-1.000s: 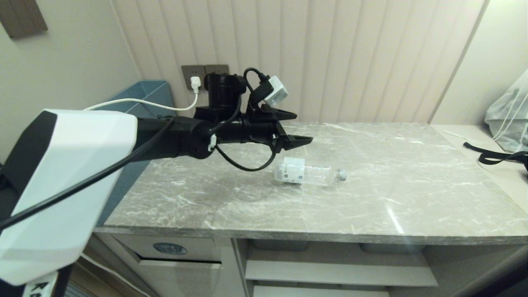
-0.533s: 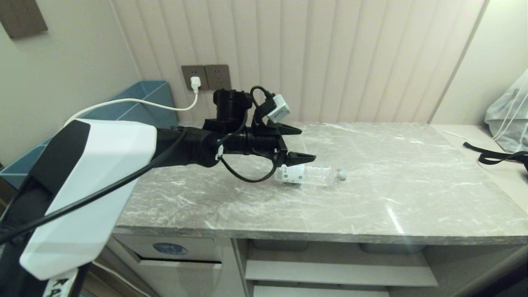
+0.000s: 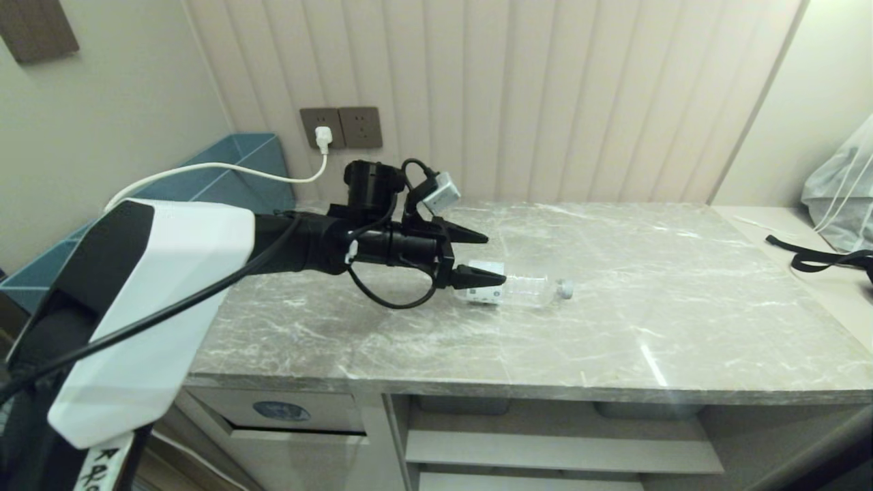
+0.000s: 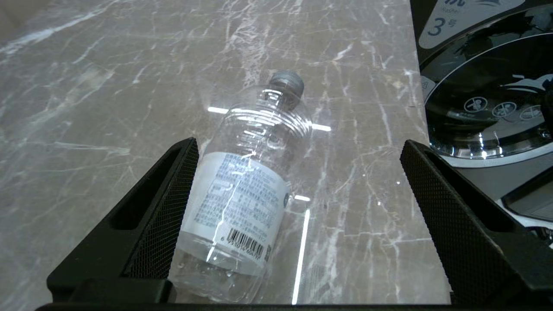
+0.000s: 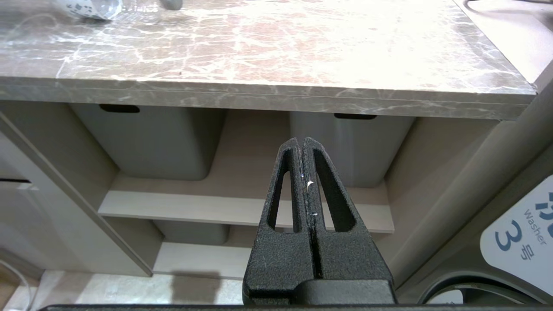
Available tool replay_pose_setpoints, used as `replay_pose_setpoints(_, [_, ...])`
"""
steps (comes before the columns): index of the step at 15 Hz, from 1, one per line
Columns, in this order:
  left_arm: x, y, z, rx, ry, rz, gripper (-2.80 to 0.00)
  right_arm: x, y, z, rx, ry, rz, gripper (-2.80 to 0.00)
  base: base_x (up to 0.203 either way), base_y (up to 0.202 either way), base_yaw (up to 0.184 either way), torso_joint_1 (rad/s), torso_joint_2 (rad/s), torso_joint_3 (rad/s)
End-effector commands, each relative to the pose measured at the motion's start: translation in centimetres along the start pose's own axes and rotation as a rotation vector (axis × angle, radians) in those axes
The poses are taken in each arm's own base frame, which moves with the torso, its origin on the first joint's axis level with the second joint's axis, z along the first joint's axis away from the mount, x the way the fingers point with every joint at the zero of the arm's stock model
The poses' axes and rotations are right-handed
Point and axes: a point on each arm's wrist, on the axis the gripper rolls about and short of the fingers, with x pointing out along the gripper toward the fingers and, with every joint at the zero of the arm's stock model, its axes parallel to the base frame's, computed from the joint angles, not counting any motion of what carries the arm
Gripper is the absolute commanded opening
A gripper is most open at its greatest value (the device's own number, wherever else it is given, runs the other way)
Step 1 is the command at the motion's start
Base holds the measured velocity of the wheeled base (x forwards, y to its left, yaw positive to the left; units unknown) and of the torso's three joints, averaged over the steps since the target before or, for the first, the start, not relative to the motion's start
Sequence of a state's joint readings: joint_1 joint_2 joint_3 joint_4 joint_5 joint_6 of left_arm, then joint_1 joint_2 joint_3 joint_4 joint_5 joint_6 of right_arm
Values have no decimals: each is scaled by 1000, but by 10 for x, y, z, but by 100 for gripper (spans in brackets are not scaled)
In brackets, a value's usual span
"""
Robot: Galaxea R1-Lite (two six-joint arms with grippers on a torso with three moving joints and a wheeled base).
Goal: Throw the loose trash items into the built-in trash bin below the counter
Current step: Pick up the garbage
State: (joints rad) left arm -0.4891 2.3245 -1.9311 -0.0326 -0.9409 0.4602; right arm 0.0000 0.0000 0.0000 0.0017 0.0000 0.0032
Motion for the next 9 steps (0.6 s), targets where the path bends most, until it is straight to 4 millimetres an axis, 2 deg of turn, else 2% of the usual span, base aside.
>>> replay_pose_setpoints(1, [4,3,-10,-9,3,-10,0,0,0,0,-1,0,0,-280,0,0,0,0,0,0])
replay_pose_setpoints(5, [15,16,-35,48,-33,21,0,0,0,0,-1,0,0,-280,0,0,0,0,0,0])
replay_pose_setpoints(9, [21,19,-46,67,-44,29,0,0,0,0,-2,-1,0,-280,0,0,0,0,0,0])
